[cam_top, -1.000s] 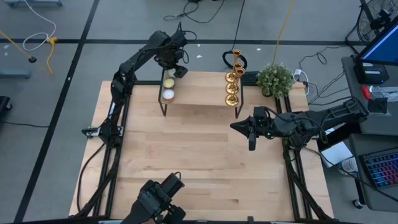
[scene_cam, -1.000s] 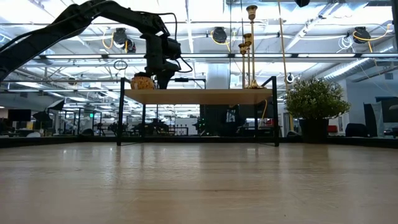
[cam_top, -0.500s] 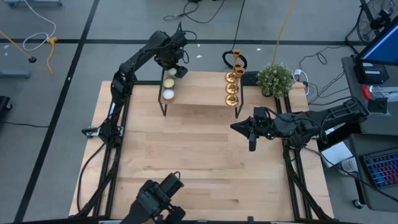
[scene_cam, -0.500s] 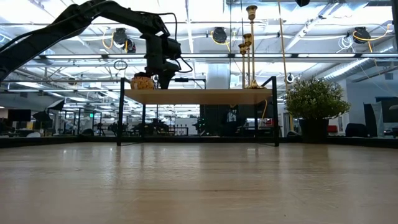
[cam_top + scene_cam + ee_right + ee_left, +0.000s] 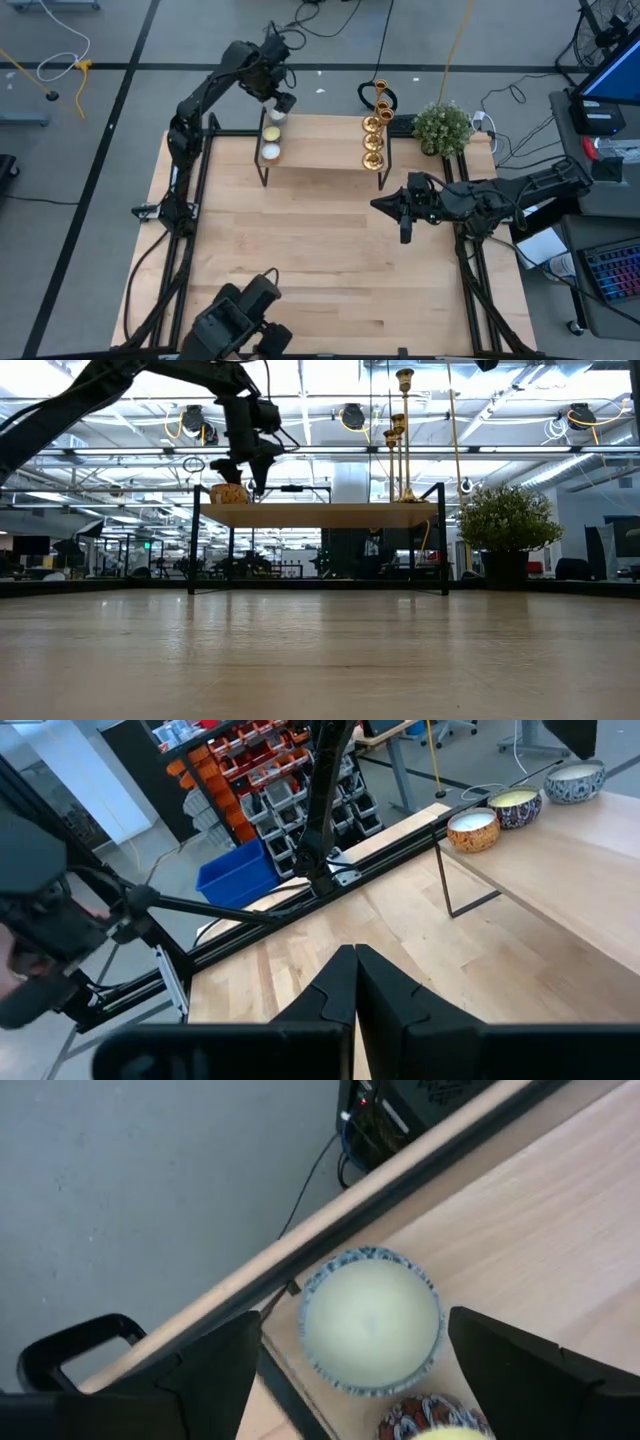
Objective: Pick & Place candle stick holders
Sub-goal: Put the light blue scented candle aligned with the black scented candle on the shelf
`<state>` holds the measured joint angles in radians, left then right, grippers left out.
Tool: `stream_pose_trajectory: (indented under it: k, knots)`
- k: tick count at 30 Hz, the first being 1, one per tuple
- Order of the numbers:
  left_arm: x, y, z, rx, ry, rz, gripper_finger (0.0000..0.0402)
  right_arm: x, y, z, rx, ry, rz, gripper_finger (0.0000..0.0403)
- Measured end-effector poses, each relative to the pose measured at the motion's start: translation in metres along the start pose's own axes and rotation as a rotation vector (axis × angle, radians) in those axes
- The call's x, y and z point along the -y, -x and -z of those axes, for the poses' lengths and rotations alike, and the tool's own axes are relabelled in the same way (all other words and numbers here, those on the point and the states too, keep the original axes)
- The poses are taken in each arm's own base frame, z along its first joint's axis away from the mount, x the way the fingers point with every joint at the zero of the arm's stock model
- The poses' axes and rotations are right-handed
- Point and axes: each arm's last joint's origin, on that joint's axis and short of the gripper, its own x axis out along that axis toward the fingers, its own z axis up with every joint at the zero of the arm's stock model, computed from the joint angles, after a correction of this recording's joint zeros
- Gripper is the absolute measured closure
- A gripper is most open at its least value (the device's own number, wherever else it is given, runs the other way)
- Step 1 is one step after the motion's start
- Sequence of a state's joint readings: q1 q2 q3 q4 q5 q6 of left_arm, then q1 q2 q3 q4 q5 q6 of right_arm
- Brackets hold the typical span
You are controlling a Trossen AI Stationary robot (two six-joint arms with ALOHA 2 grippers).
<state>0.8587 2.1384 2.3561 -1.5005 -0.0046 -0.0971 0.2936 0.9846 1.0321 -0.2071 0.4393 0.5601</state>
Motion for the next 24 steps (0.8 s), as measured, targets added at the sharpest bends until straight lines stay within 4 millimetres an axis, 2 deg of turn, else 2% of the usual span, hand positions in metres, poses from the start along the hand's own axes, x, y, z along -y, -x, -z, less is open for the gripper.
stream_pose_trajectory:
  k: [7, 14, 19, 24]
  knots:
    - [-0.006, 0.008, -0.001, 0.041, 0.062, 0.079, 0.0092, 0.000, 0.000, 0.000, 0.000, 0.004, 0.000, 0.0403]
    - [0.014, 0.013, -0.019, 0.226, 0.055, 0.262, 0.0142, 0.000, 0.000, 0.000, 0.000, 0.004, -0.001, 0.0403]
    - [0.030, 0.015, -0.024, 0.290, 0.022, 0.284, 0.0235, 0.000, 0.003, -0.002, 0.007, 0.000, -0.006, 0.0403]
    - [0.033, 0.015, -0.021, 0.274, -0.057, 0.271, 0.0377, 0.001, 0.003, -0.002, 0.010, 0.000, -0.003, 0.0403]
